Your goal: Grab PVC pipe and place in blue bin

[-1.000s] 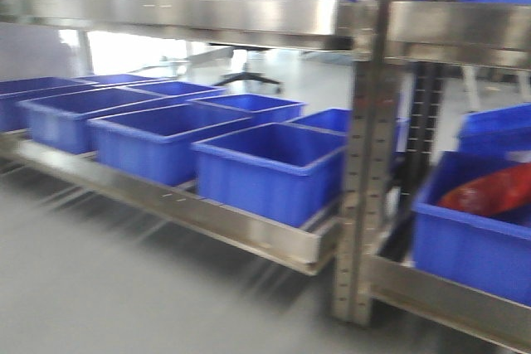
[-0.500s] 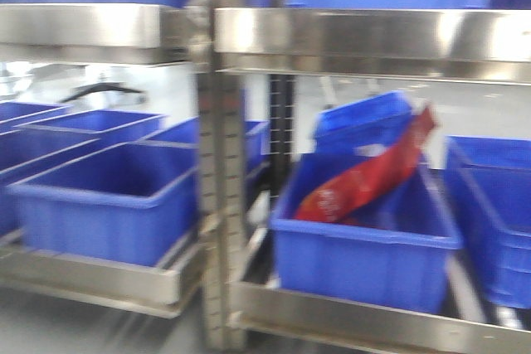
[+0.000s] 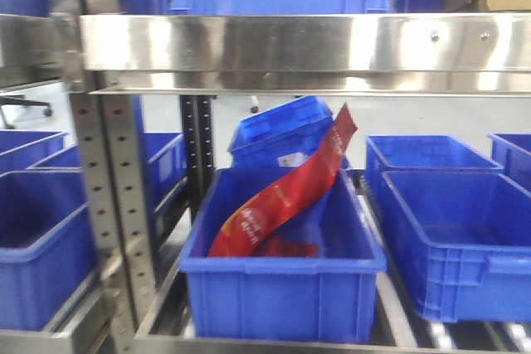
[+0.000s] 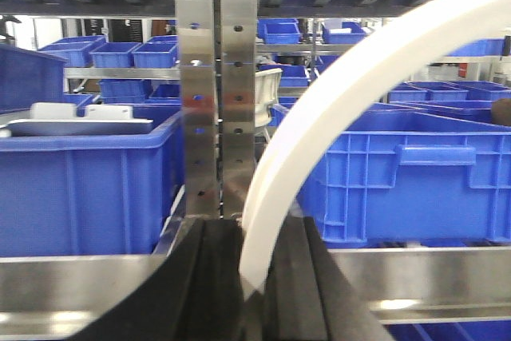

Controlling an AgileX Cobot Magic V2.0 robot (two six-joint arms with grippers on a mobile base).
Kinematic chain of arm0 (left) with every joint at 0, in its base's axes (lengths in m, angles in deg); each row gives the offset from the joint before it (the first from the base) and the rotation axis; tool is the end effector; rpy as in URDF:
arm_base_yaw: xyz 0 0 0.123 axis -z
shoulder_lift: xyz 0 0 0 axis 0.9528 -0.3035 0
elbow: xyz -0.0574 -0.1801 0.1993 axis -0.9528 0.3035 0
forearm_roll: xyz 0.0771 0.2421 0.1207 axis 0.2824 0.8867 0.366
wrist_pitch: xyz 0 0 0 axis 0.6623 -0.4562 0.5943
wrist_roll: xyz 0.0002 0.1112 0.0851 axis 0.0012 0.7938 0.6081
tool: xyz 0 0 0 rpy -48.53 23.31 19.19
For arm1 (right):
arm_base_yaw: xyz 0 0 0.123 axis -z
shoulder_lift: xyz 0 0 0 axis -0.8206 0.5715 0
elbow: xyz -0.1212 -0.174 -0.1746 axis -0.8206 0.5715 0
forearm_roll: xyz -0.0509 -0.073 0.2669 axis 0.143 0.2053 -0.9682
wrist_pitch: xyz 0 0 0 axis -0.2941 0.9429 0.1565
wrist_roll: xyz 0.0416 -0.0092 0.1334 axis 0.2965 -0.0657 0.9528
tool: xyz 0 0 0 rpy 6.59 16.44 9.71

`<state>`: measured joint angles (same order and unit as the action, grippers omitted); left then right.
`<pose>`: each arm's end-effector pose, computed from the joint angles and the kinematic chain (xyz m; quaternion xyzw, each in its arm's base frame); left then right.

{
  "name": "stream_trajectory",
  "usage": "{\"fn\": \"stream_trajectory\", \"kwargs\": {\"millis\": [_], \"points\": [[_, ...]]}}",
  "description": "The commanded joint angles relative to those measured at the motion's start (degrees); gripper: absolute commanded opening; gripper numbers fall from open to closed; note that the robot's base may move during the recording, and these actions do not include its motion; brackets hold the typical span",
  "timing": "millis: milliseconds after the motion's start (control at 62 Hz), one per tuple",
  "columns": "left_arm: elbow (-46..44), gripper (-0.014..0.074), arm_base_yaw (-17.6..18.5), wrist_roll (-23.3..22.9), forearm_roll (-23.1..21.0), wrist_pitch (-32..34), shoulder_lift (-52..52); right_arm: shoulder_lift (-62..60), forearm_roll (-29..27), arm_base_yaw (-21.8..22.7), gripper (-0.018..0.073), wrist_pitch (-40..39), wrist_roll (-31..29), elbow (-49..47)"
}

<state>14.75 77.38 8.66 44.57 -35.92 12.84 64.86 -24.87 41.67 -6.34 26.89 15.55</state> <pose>0.1683 -0.0119 0.4014 0.0324 0.6700 -0.0144 0.7415 0.1382 0.0212 0.3834 -0.0251 0.6798 0.0839 0.7282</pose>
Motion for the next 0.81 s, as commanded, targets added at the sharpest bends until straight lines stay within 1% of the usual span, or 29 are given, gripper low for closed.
{"fn": "stream_trajectory", "kwargs": {"millis": [0,790], "points": [[-0.08,-0.0111,0.28,-0.04,0.06,1.64,0.29,-0.16,0.33,0.39,-0.0162,-1.18,-0.12,-0.16],[-0.08,-0.0111,0.28,-0.04,0.06,1.64,0.29,-0.16,0.33,0.39,-0.0162,-1.18,-0.12,-0.16]]}}
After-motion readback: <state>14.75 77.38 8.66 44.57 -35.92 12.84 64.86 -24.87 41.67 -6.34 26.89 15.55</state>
